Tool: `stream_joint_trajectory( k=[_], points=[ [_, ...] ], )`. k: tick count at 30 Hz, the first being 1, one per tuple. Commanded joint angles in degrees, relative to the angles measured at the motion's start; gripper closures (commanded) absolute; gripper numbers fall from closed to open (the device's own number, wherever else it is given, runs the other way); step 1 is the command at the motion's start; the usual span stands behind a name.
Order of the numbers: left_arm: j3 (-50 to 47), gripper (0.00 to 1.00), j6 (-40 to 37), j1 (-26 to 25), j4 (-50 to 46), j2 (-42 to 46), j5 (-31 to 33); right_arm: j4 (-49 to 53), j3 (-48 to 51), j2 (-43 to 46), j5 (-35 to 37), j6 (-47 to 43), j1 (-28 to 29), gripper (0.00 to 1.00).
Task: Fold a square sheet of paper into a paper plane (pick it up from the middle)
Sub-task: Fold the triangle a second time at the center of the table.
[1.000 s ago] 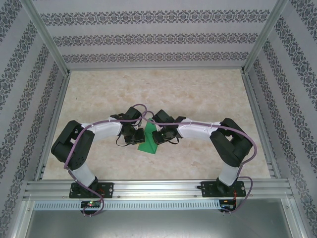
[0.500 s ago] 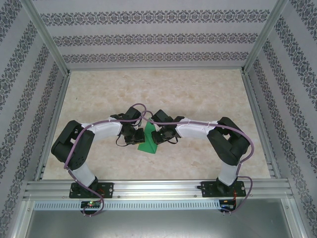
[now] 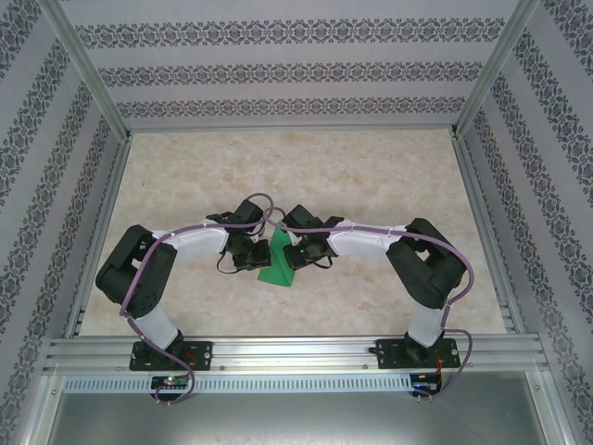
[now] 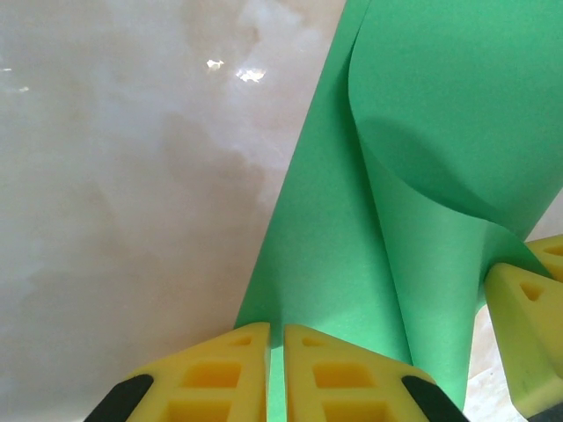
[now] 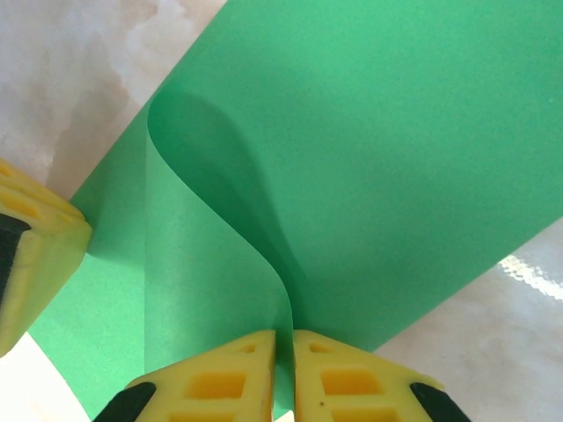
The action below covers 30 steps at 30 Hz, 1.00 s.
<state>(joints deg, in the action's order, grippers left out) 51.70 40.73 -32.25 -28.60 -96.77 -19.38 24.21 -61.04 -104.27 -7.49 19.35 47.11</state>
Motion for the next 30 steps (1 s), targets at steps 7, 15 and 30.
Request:
stream_joint_trajectory(
  k=[7, 15, 30],
  points=[
    [0.2, 0.87, -1.2, 0.4, -0.9, 1.6, 0.3, 0.3, -0.4, 0.3, 0.3, -0.6, -0.2, 0.87],
    [0.2, 0.87, -1.1, 0.4, -0.9, 1.8, 0.1, 0.1, -0.8, -1.0, 0.7, -0.5, -0.2, 0.86],
    [1.1, 0.8, -0.2, 0.4, 0.4, 6.2, -0.2, 0.1, -0.5, -2.8, 0.5, -0.2, -0.1, 0.86]
  ],
)
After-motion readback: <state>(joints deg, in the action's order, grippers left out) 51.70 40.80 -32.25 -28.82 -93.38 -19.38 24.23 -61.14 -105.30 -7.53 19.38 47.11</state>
